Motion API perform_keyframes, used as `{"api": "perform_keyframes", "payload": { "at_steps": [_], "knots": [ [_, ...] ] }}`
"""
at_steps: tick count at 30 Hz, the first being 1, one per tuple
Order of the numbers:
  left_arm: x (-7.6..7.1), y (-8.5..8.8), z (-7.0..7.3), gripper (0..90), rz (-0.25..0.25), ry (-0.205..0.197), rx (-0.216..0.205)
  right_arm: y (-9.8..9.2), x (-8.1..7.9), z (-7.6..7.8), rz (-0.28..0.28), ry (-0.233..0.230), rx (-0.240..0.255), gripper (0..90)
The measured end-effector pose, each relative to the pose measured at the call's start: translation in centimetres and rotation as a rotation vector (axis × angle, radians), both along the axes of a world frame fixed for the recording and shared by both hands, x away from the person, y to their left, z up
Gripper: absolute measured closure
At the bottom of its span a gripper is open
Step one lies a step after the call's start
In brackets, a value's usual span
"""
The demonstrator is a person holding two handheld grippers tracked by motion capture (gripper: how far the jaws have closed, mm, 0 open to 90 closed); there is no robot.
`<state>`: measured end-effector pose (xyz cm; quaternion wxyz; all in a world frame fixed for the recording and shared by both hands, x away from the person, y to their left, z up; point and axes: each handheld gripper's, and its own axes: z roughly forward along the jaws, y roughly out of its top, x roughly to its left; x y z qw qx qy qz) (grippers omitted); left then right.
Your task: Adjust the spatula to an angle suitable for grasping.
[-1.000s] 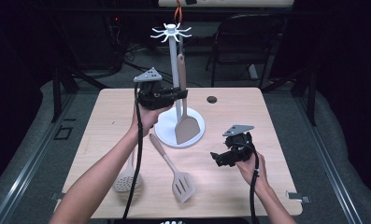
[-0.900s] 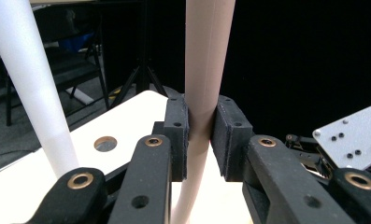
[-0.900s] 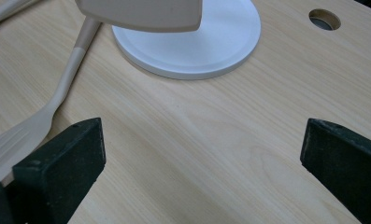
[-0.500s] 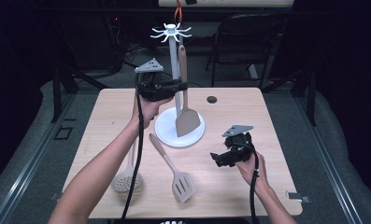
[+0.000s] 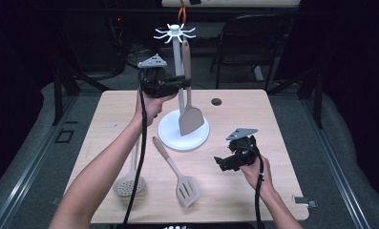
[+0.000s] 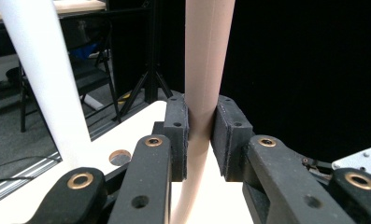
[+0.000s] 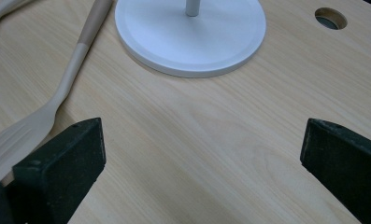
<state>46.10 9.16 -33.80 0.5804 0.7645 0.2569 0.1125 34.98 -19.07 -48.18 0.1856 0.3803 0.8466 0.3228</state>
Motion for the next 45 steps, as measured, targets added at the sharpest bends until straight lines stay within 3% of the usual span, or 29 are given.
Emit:
{"api": "perform_keyframes", "payload": {
  "at_steps": [35, 45],
  "knots": [
    [2.0, 0.8, -0.4, 76.3, 0.071, 0.016, 0.021, 0.1, 0.0, -0.1, 0.006, 0.012, -0.014, 0.0],
    [2.0, 1.0, -0.6, 70.9, 0.078, 0.04, 0.014, 0.2, 0.0, -0.2, 0.005, 0.012, -0.018, 0.1]
  ]
}}
